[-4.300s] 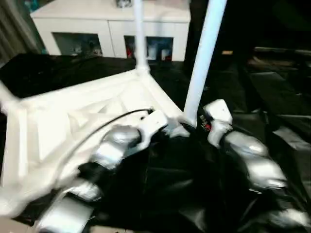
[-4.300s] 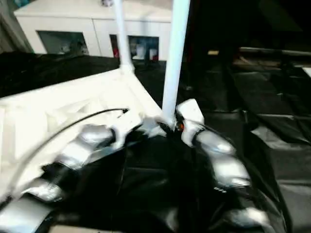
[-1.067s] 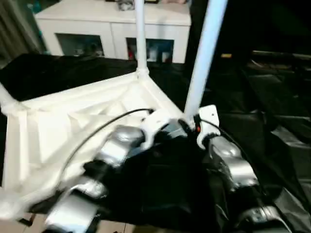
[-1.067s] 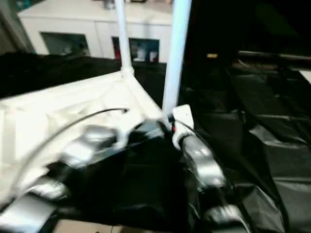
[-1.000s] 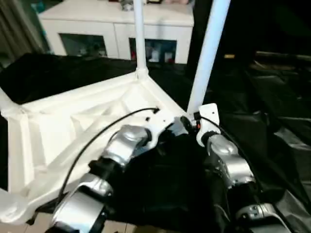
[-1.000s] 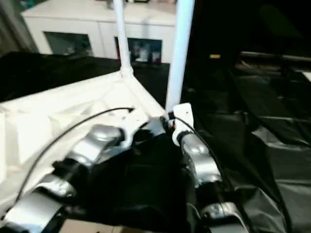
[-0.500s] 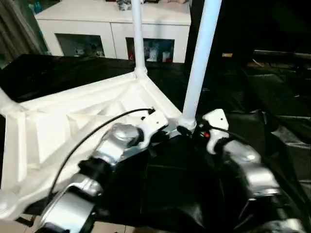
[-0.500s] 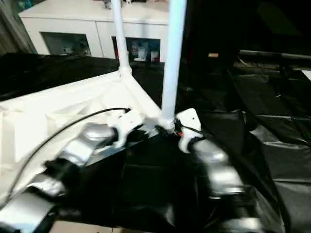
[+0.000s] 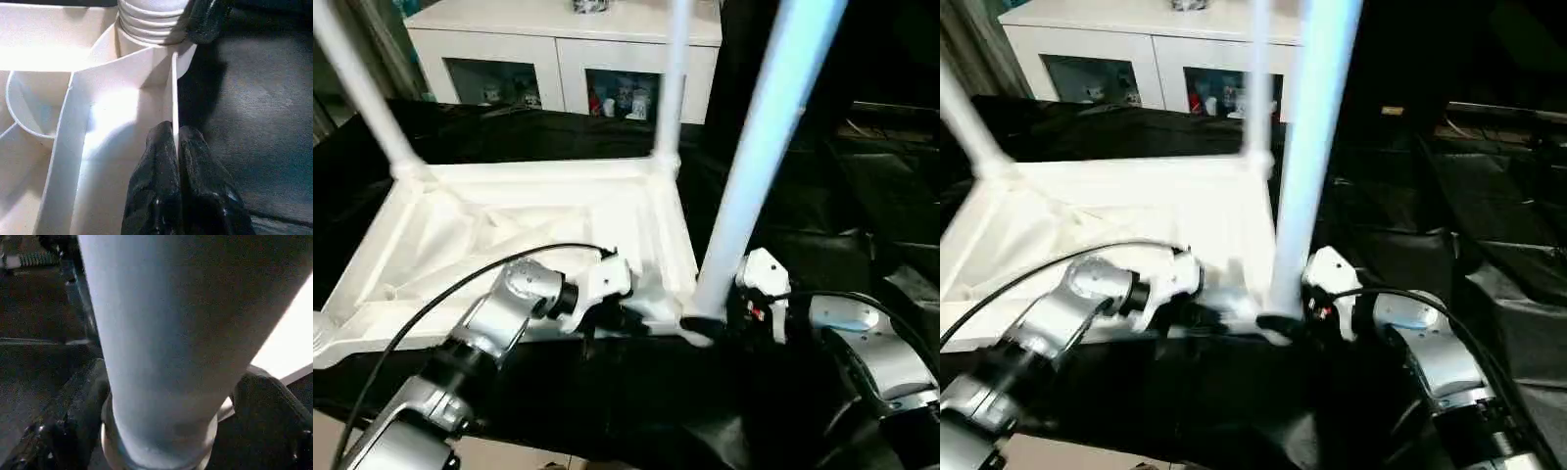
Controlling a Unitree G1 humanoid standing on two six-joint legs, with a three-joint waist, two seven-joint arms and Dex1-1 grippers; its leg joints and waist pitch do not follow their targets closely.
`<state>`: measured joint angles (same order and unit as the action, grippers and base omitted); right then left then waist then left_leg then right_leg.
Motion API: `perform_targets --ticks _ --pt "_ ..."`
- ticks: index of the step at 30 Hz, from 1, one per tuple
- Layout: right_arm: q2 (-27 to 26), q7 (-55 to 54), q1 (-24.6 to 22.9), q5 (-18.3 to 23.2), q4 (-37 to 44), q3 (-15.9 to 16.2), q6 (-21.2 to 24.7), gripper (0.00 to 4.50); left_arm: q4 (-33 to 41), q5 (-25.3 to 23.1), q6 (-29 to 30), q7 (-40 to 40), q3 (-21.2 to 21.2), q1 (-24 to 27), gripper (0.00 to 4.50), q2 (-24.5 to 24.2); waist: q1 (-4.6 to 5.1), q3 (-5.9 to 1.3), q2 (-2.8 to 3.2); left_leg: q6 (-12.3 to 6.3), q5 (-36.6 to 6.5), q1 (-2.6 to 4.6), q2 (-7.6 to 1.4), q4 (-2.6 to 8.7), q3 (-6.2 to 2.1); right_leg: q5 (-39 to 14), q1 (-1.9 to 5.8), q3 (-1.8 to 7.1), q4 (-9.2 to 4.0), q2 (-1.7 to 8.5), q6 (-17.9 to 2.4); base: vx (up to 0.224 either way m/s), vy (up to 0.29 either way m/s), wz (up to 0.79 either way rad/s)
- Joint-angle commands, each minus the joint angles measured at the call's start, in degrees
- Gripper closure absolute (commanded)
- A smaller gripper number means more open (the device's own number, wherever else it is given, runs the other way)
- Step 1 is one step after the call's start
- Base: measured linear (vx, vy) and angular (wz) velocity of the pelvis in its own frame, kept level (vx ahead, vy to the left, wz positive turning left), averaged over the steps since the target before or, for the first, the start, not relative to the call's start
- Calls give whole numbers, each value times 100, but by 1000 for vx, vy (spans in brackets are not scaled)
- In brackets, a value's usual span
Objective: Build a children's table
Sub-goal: Rotate leg to tighten
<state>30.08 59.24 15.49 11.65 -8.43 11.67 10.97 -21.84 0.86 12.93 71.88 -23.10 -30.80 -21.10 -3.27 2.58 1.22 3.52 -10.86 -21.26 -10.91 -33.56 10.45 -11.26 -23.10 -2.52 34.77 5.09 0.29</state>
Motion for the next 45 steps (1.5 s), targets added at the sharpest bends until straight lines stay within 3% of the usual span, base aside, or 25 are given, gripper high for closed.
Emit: perform_targets --ticks 1,7,13,22,27,31,33,34,37,38,43,44,45 --pt "72 106 45 24 117 44 90 60 301 219 37 269 -58 -12 450 15 16 -280 -54 -346 -1274 55 -217 414 -45 -934 277 206 -425 262 -1440 0 0 0" --pt "108 254 37 -17 104 92 135 119 291 201 26 247 -28 13 450 -22 13 -293 -64 -431 -985 39 -201 379 -38 -596 293 203 -390 257 -1465 0 0 0" --pt "108 229 52 5 69 64 166 168 377 194 109 212 -16 32 450 -52 14 -290 -58 -414 -1016 48 -202 379 -39 -705 291 203 -396 258 -1459 0 0 0" --pt "-145 -18 -22 -38 41 58 269 178 170 71 174 -146 32 -14 450 33 23 -287 -56 -415 -978 39 -196 371 -39 -653 296 200 -387 254 -1484 0 0 0" --pt "-713 -1289 97 -457 -378 -42 405 179 -523 -232 201 -1277 262 -264 450 413 69 -259 -68 -167 -1280 55 -169 402 -45 -1299 265 195 -455 241 -1297 0 0 0" --pt "-1733 -3029 303 -546 -828 -449 855 180 -1187 -424 288 -2358 462 -573 450 814 148 -250 -61 21 -1500 62 -139 430 -67 -1735 223 204 -500 247 -1098 0 0 0" --pt "-1992 -3580 400 -611 -1058 -580 865 180 -1387 -483 301 -2695 509 -681 450 921 139 -267 -64 33 -1433 62 -151 431 -79 -1608 247 203 -491 249 -1063 0 0 0" --pt "-2147 -3929 474 -643 -1231 -667 855 180 -1520 -528 276 -2880 518 -754 450 977 147 -259 -31 30 -1420 65 -145 431 -68 -1535 224 211 -494 242 -1066 0 0 0" --pt "-2658 -4978 738 -862 -1852 -793 439 180 -2061 -661 123 -3491 544 -1027 450 1206 147 -278 -38 103 -1422 73 -137 430 -69 -1461 232 210 -492 249 -1066 0 0 0" --pt "-2658 -4978 738 -862 -1852 -793 439 180 -2061 -661 123 -3491 544 -1027 450 1206 149 -271 -33 96 -1417 73 -133 428 -61 -1431 212 213 -504 250 -1073 0 0 0" --pt "-3041 -4845 787 -696 -1871 -872 112 180 -2204 -731 -36 -3496 513 -1096 450 1312 138 -279 -43 -81 -1243 44 -139 425 -56 -919 272 211 -457 245 -1160 0 0 0" --pt "-3056 -4768 767 -744 -1791 -825 30 145 -2192 -729 -56 -3463 516 -1089 450 1317 137 -276 -36 -86 -1259 48 -141 428 -55 -944 271 209 -458 248 -1167 0 0 0" --pt "-3063 -4763 764 -758 -1775 -813 8 145 -2197 -728 -65 -3460 516 -1091 450 1320 132 -273 -40 -91 -1299 52 -144 426 -50 -1026 266 213 -472 256 -1163 0 0 0"
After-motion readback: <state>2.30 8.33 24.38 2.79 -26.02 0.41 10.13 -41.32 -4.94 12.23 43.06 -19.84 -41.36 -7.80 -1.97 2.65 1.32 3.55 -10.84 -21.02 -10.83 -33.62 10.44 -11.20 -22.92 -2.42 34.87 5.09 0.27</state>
